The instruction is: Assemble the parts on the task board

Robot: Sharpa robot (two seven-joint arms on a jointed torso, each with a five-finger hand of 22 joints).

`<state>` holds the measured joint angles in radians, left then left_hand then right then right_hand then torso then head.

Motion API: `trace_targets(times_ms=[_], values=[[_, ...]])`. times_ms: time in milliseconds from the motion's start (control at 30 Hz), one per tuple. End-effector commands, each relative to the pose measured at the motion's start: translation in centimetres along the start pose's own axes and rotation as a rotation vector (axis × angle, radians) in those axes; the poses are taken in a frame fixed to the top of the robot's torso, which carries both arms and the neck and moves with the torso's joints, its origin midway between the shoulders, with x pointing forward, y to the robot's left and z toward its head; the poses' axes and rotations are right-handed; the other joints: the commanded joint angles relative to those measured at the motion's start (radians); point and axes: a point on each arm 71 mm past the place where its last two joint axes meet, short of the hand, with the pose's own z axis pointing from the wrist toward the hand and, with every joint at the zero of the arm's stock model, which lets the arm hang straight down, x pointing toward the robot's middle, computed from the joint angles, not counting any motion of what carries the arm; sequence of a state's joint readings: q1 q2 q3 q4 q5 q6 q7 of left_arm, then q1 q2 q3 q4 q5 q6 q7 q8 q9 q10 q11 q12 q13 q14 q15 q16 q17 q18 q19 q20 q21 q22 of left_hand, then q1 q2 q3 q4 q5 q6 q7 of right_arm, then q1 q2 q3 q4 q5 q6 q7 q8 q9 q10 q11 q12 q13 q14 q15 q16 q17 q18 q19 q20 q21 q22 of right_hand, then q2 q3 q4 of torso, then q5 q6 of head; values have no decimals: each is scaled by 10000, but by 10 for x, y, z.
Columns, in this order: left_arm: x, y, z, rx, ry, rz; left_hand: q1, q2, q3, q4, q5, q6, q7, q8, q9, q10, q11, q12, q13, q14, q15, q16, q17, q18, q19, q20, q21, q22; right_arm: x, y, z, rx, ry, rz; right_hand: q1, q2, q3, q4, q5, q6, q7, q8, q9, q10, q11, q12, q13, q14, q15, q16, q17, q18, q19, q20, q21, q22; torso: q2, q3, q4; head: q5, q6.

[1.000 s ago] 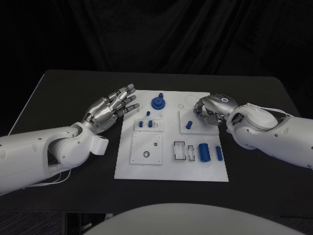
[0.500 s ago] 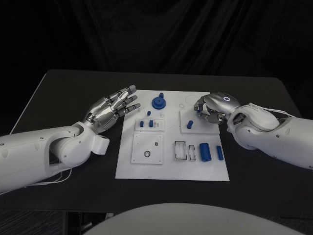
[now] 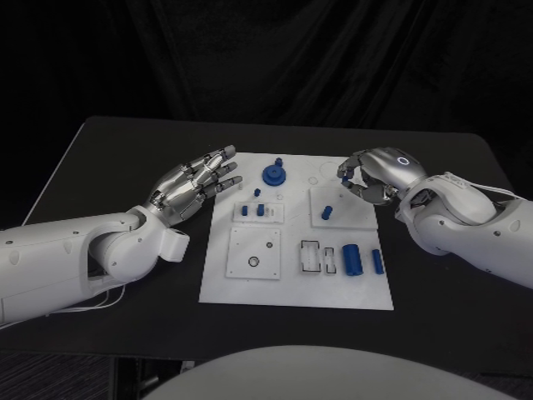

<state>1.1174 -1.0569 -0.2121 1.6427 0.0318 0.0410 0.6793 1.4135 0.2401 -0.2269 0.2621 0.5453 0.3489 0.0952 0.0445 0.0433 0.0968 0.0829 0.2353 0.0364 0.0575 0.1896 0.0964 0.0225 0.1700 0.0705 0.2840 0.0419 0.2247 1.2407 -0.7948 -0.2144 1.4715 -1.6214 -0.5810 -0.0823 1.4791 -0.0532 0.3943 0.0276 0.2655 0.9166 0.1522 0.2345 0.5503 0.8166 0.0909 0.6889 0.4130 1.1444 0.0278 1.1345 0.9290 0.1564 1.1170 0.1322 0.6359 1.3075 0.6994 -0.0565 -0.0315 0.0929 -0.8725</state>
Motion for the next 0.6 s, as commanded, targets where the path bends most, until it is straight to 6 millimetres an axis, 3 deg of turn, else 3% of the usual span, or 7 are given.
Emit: trace_targets(times_ms=[33,133,233,433,600], values=[[2,-5,1,792,83,-115,86,-16,62,-22,36,74,15,45,11,-19,-45,42,12,-19,57,68,11,-33,24,74,35,10,-6,2,-2,43,-461,67,-83,22,-65,12,-62,67,22,59,18,82,21,-50,-8,59,-15,43,12,92,54,-10,50,467,0,-10,10,15,-1],[3,-5,1,781,104,-132,87,-15,63,-22,37,93,19,48,13,-17,-44,48,13,-17,57,71,11,-33,27,74,36,16,-9,10,-6,-144,-472,216,-84,11,-71,13,-75,74,14,64,36,109,12,-66,-17,77,-22,52,25,93,61,-15,58,467,-8,-19,49,34,-1],[3,-5,1,770,107,-136,90,-10,68,-24,39,107,35,54,15,-18,-38,46,12,-16,59,74,12,-34,34,75,40,31,-11,24,-10,-491,-406,454,-78,3,-75,10,-86,91,3,75,62,160,-3,-82,-27,129,-34,89,78,86,97,-23,115,477,-7,-22,6,115,-1],[2,-4,1,750,103,-130,96,5,80,-25,42,115,48,57,15,-18,-26,50,12,-18,62,74,11,-34,43,76,45,45,-9,62,-20,-1462,-148,1071,-78,-29,-97,17,-118,137,-28,100,137,301,-42,-119,-49,283,-70,188,207,59,227,-52,308,514,-10,-22,32,113,-1],[2,-3,1,726,97,-125,107,30,100,-28,47,119,59,59,14,-13,-13,66,14,-17,65,79,12,-36,57,78,53,67,-3,90,-25,-2136,150,1481,-107,-56,-123,47,-188,175,-57,115,190,405,-73,-146,-63,374,-95,235,267,39,320,-72,436,536,-2,-11,35,252,-1]])
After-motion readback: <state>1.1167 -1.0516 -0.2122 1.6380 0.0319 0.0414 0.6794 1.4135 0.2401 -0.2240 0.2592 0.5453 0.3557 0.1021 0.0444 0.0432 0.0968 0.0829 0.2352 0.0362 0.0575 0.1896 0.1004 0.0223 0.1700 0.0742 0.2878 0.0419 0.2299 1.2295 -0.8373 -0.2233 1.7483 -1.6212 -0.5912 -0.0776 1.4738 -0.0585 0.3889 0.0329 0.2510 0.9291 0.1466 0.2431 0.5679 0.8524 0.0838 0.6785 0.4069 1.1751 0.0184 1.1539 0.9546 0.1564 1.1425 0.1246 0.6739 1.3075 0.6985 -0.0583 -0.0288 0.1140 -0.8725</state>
